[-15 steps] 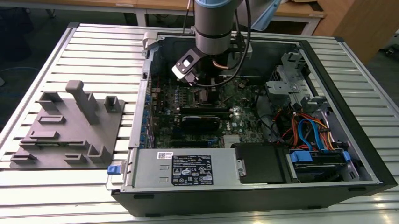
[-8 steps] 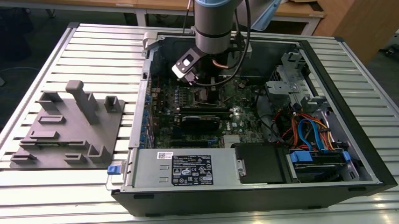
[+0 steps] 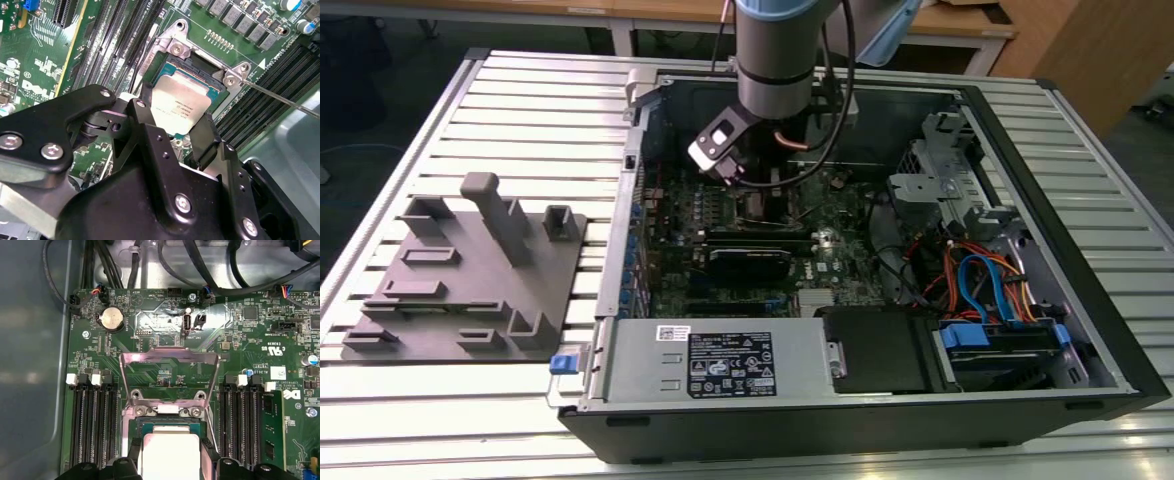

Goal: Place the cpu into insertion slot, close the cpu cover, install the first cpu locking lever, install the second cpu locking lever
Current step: 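Place the cpu into insertion slot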

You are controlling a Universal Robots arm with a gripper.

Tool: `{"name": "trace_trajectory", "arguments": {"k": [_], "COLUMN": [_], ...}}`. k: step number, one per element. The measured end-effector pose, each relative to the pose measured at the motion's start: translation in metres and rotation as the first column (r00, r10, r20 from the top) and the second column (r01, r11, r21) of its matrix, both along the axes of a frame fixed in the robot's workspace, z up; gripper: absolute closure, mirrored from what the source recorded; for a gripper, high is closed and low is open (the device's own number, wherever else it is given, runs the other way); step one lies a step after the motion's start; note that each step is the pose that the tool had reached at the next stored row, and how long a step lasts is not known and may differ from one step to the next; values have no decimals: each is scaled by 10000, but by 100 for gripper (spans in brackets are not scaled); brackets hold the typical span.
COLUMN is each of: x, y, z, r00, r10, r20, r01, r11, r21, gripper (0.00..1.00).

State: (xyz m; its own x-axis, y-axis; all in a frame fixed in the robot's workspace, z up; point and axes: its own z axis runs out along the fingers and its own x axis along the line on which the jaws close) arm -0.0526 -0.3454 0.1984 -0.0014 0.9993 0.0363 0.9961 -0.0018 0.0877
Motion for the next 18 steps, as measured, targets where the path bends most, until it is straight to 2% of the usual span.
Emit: {"name": "trace_trajectory", "arguments": {"k": [18], "x": [0], "y": [-1], "z": [-71], "r00": [10000], "r10": [5], "r20": [-1], "r01": [-5], "r11": [10000], "r21": [-3], "gripper": [46]}}
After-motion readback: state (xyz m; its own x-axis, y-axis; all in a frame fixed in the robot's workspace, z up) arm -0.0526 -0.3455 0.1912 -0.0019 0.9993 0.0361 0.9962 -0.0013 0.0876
